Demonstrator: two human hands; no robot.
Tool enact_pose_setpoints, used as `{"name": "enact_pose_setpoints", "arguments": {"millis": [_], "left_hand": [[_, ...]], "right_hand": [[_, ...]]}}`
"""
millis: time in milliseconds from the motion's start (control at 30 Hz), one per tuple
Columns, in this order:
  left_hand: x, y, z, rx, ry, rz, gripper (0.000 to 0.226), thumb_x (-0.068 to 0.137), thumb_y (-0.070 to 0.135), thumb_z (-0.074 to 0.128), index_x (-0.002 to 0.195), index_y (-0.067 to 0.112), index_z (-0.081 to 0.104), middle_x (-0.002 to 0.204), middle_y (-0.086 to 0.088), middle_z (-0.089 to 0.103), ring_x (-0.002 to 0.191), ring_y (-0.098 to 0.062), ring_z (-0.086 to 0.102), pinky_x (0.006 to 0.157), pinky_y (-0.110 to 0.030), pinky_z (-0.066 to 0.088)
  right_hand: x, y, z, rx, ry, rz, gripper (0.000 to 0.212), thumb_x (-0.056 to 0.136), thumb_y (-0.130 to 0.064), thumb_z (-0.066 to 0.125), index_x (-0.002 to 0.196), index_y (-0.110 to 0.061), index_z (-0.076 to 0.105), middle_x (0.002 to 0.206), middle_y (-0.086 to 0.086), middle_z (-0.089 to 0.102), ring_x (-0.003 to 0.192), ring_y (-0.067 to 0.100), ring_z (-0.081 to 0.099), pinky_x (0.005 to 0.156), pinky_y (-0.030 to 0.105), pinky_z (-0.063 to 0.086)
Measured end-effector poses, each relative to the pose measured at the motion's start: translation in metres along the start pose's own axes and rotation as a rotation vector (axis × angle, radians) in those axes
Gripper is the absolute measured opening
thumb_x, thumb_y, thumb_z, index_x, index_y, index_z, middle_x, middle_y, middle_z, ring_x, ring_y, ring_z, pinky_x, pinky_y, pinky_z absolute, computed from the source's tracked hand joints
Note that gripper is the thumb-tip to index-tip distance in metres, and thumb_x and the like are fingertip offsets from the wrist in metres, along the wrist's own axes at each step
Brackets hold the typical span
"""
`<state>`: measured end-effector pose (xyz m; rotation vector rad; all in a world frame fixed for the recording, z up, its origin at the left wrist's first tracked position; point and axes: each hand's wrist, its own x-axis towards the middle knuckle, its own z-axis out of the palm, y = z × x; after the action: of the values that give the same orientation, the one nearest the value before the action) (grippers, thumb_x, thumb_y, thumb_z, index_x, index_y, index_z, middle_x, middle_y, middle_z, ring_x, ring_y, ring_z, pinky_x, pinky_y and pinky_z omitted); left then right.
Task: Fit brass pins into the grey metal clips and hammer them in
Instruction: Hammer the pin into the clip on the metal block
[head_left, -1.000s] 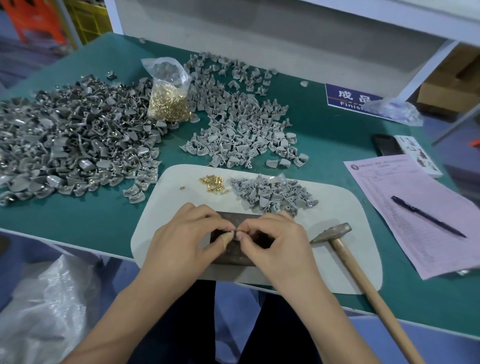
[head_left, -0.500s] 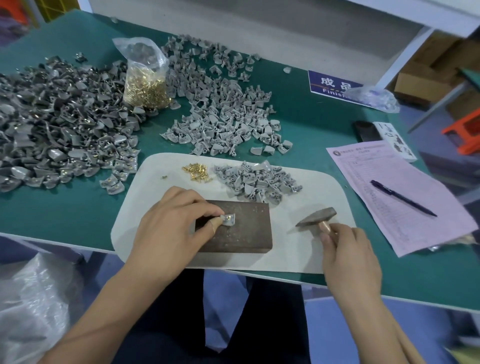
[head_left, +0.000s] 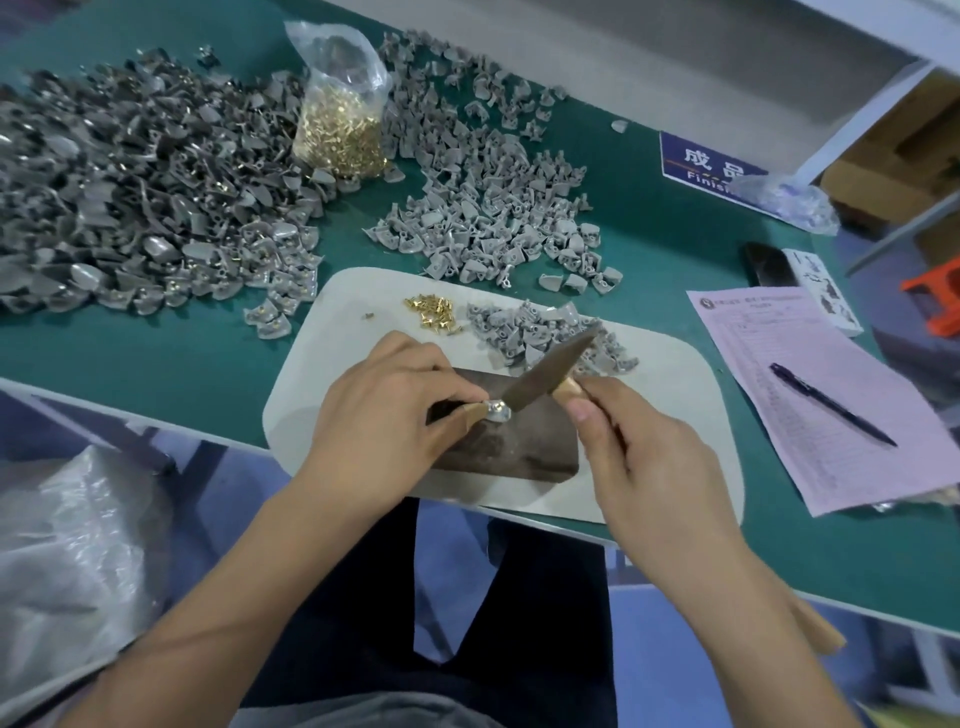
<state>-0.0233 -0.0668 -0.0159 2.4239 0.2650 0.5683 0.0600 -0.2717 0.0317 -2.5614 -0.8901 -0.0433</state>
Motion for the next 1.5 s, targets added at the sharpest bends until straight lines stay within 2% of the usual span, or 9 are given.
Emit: {"name": "enact_pose_setpoints", "arguments": {"millis": [167, 300, 433, 567, 733, 1000, 1233, 1433, 1500], "left_hand": [[0.0, -0.002, 0.002, -0.001, 0.019, 0.007, 0.005, 0.082, 0.039, 0.079, 0.086, 0.036, 0.08, 0.078, 0.016, 0.063, 0.088, -0.013, 0.054, 0.06, -0.035, 0.048], [0.001, -0.003, 0.002, 0.012, 0.019, 0.027, 0.006, 0.082, 0.042, 0.078, 0.087, 0.039, 0.079, 0.078, 0.016, 0.062, 0.088, -0.012, 0.053, 0.059, -0.034, 0.047], [0.001, -0.004, 0.003, 0.01, 0.016, 0.032, 0.006, 0.082, 0.042, 0.078, 0.087, 0.038, 0.079, 0.079, 0.018, 0.063, 0.088, -0.011, 0.052, 0.059, -0.033, 0.047], [0.0, -0.003, 0.004, 0.01, 0.031, 0.015, 0.006, 0.081, 0.041, 0.079, 0.087, 0.04, 0.078, 0.078, 0.019, 0.062, 0.088, -0.01, 0.053, 0.059, -0.033, 0.048], [0.0, -0.003, 0.004, 0.015, 0.03, 0.012, 0.005, 0.081, 0.041, 0.079, 0.085, 0.038, 0.079, 0.079, 0.019, 0.063, 0.089, -0.01, 0.053, 0.06, -0.033, 0.049], [-0.001, -0.001, 0.0, 0.027, 0.01, -0.011, 0.007, 0.082, 0.041, 0.078, 0.088, 0.037, 0.079, 0.082, 0.019, 0.063, 0.091, -0.01, 0.053, 0.063, -0.036, 0.05], [-0.001, 0.002, -0.001, 0.021, 0.003, -0.031, 0.007, 0.083, 0.039, 0.077, 0.089, 0.036, 0.079, 0.083, 0.019, 0.063, 0.092, -0.009, 0.054, 0.064, -0.035, 0.049], [-0.001, 0.003, -0.001, -0.007, -0.027, -0.042, 0.008, 0.084, 0.036, 0.076, 0.092, 0.036, 0.078, 0.085, 0.018, 0.062, 0.094, -0.008, 0.052, 0.066, -0.031, 0.046], [-0.001, 0.003, 0.0, -0.024, -0.014, -0.035, 0.007, 0.084, 0.033, 0.077, 0.092, 0.034, 0.078, 0.086, 0.018, 0.062, 0.094, -0.008, 0.052, 0.069, -0.031, 0.048]], "right_hand": [[-0.004, -0.009, 0.003, 0.101, 0.218, 0.021, 0.033, 0.105, -0.052, 0.034, 0.121, -0.037, 0.058, 0.089, -0.014, 0.067, 0.077, 0.015, 0.057, 0.058, 0.033, 0.044], [-0.006, -0.012, 0.012, 0.011, 0.054, 0.065, 0.032, 0.105, -0.048, 0.037, 0.122, -0.036, 0.062, 0.094, -0.005, 0.074, 0.082, 0.029, 0.064, 0.062, 0.036, 0.047], [-0.007, -0.007, 0.005, 0.096, 0.233, 0.087, 0.034, 0.104, -0.052, 0.037, 0.125, -0.036, 0.059, 0.09, -0.014, 0.07, 0.078, 0.014, 0.061, 0.062, 0.034, 0.05], [-0.009, -0.014, 0.014, 0.025, 0.088, 0.044, 0.033, 0.102, -0.047, 0.041, 0.125, -0.036, 0.062, 0.098, -0.008, 0.075, 0.083, 0.021, 0.064, 0.062, 0.033, 0.044], [-0.009, -0.006, 0.012, 0.13, 0.202, 0.047, 0.04, 0.104, -0.051, 0.037, 0.128, -0.031, 0.064, 0.09, -0.013, 0.071, 0.072, 0.012, 0.057, 0.061, 0.028, 0.042], [-0.007, 0.018, 0.007, 0.075, 0.145, 0.149, 0.034, 0.102, -0.055, 0.039, 0.128, -0.045, 0.058, 0.096, -0.016, 0.073, 0.087, 0.009, 0.062, 0.066, 0.03, 0.045], [-0.027, 0.064, 0.012, -0.076, 0.268, 0.379, 0.041, 0.1, -0.016, 0.056, 0.137, -0.032, 0.061, 0.095, -0.007, 0.048, 0.083, 0.024, 0.051, 0.068, 0.034, 0.034], [-0.03, 0.073, 0.018, -0.29, 0.195, 0.388, 0.024, 0.096, -0.019, 0.066, 0.118, -0.019, 0.075, 0.101, 0.005, 0.071, 0.101, 0.034, 0.056, 0.08, 0.044, 0.042], [-0.02, 0.061, 0.016, -0.09, 0.267, 0.302, 0.013, 0.094, -0.023, 0.07, 0.106, -0.023, 0.077, 0.101, -0.003, 0.072, 0.099, 0.025, 0.062, 0.083, 0.041, 0.047]]}}
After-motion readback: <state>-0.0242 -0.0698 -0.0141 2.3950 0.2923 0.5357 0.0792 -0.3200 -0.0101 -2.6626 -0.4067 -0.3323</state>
